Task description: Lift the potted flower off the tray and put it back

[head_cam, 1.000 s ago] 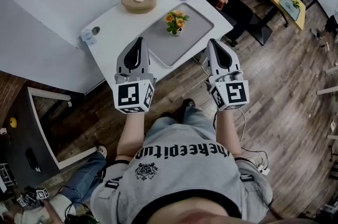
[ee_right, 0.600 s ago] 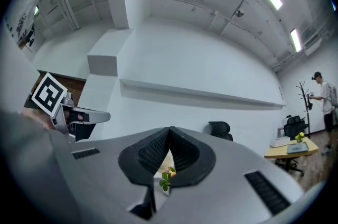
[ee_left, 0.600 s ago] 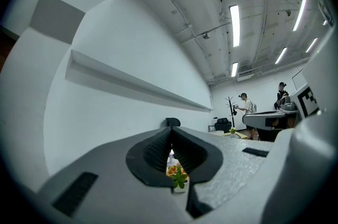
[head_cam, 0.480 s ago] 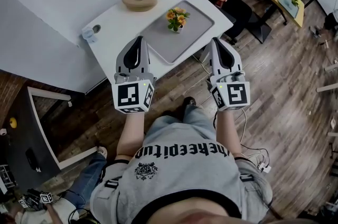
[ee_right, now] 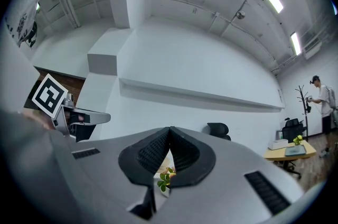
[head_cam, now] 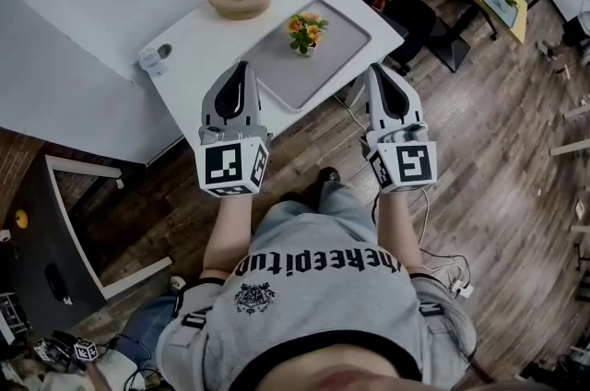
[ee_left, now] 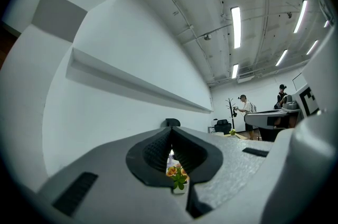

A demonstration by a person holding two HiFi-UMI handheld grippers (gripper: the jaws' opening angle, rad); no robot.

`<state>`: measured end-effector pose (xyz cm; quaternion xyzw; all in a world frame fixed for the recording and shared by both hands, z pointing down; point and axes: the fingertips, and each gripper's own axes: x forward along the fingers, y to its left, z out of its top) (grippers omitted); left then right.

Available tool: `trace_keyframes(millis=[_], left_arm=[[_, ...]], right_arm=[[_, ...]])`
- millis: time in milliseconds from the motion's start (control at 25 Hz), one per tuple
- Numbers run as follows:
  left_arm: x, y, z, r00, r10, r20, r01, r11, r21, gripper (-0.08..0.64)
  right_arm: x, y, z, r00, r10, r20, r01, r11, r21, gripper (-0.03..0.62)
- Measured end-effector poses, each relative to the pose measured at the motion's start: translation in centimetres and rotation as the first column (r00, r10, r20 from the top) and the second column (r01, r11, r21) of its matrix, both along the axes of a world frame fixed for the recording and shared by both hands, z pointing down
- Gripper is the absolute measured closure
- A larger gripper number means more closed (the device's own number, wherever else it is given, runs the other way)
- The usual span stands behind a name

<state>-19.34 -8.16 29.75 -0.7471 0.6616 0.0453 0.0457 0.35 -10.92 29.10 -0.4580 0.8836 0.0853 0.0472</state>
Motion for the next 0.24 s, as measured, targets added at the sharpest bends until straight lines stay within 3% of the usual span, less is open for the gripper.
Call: trace_keyframes(millis=[240], left_arm=[[-0.32, -0.62, 0.46, 1.0, 0.006, -0.003, -0.006, 1.0, -0.002, 0.555]], right_arm=[[-0.32, -0.44, 0.44, 1.0, 0.006, -0.004, -0.006, 1.0, -0.002, 0.591]])
